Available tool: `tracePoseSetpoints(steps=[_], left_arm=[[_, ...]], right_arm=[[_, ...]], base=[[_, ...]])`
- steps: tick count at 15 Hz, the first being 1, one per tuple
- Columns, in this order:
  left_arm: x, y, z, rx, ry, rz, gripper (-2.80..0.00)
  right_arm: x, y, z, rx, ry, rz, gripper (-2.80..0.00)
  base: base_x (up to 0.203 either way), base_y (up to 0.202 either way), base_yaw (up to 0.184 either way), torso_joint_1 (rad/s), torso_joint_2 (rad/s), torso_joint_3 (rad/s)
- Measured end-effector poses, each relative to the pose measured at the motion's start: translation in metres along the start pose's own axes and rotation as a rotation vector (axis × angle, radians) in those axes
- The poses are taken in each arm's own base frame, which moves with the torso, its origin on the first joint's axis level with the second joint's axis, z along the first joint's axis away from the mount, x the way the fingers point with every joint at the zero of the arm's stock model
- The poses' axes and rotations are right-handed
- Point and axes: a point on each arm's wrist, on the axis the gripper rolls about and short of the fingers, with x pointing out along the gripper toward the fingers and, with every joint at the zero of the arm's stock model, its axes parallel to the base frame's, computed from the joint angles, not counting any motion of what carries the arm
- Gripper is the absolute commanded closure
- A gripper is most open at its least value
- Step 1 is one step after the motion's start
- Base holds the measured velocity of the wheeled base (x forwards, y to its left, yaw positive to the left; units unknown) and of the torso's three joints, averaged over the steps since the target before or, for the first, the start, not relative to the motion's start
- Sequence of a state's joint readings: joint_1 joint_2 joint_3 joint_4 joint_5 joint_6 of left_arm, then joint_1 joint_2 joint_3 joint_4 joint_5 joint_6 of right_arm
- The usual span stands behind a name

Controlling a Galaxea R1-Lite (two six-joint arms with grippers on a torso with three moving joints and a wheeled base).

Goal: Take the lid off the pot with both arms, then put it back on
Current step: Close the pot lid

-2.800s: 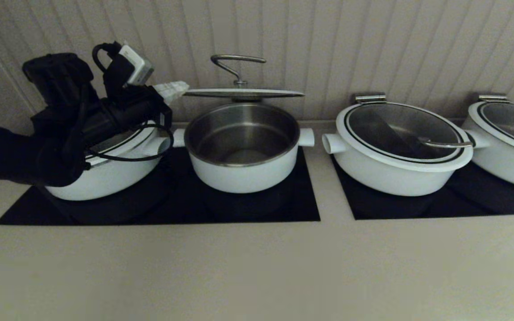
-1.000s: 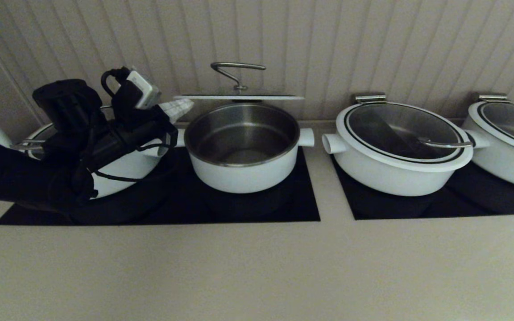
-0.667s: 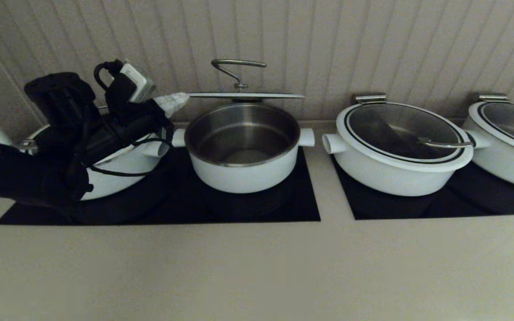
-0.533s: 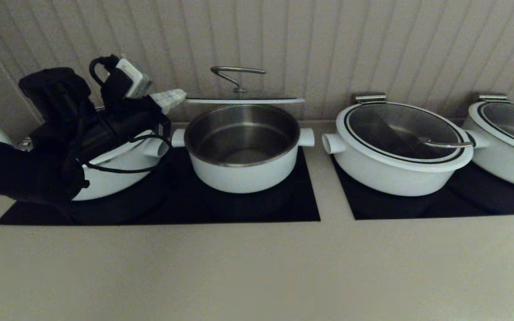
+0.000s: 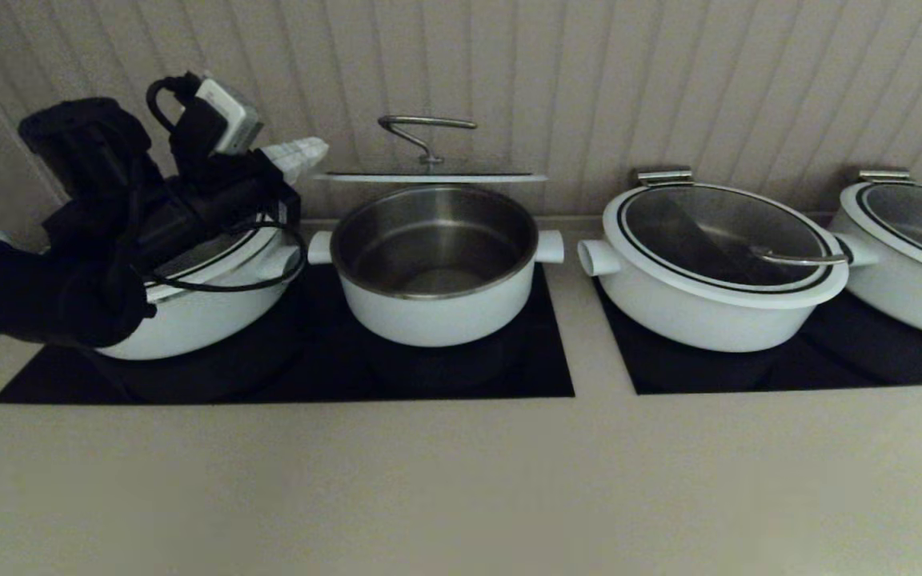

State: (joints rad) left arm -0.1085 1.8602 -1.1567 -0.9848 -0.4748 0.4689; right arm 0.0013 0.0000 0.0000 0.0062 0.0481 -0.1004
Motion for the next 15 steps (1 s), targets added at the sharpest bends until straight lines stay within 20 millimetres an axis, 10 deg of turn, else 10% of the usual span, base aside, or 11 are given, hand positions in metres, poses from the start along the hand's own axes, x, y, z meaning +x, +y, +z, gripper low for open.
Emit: tracePoseSetpoints(steps=[15], left_arm=[[0.029, -0.015, -0.021, -0.009, 0.015, -0.059, 0.0]], right_arm=[[0.0, 0.0, 0.0, 0.0, 0.0, 0.0, 0.0]], base=[[0.0, 0.0, 0.0, 0.0, 0.0, 0.0]])
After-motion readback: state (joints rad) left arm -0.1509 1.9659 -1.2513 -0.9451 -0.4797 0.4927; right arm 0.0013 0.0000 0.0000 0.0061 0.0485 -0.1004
